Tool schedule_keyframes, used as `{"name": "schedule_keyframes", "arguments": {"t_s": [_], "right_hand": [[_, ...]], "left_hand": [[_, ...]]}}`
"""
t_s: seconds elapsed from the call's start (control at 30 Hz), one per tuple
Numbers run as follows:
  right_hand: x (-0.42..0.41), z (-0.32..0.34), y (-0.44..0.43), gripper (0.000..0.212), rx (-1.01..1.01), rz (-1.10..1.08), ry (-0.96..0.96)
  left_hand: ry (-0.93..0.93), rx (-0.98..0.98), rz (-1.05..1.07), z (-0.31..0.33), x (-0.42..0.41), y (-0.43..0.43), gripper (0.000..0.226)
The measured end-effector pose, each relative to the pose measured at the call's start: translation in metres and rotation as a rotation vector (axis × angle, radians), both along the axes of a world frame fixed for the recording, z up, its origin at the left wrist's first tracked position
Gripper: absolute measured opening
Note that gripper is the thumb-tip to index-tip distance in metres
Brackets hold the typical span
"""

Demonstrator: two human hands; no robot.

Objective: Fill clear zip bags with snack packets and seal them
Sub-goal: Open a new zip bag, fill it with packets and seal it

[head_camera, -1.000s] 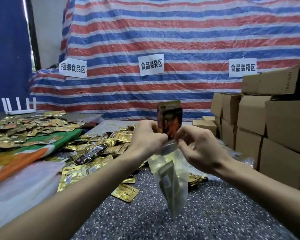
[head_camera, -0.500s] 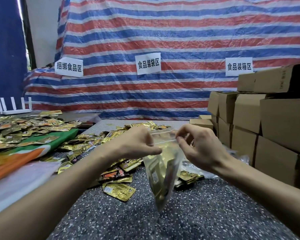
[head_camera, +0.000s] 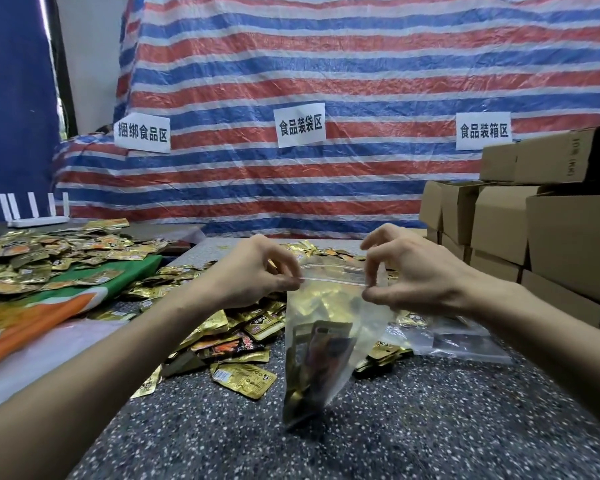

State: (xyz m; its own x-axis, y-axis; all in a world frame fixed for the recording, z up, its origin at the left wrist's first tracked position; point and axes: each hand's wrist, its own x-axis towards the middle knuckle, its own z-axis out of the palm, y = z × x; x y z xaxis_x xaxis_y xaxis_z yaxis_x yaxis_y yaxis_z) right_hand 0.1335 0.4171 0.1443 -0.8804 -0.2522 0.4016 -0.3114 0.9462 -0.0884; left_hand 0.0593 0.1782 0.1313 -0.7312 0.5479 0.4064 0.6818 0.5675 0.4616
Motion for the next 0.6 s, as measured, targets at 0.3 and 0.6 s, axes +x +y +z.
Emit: {"name": "schedule_keyframes", "arguments": {"t_s": [0.3, 0.6], "right_hand": [[-0.007, -0.004, 0.016, 0.015, -0.292, 0.103, -0.249], [-0.002, 0.007, 0.028, 0.031, -0.432, 0.183, -0.285]], "left_hand": [[-0.328, 0.382, 0.032, -0.004, -0.002, -0.014, 0.023], [-0.486, 0.399, 0.053, -0.005, -0.007, -0.031, 0.026]]}}
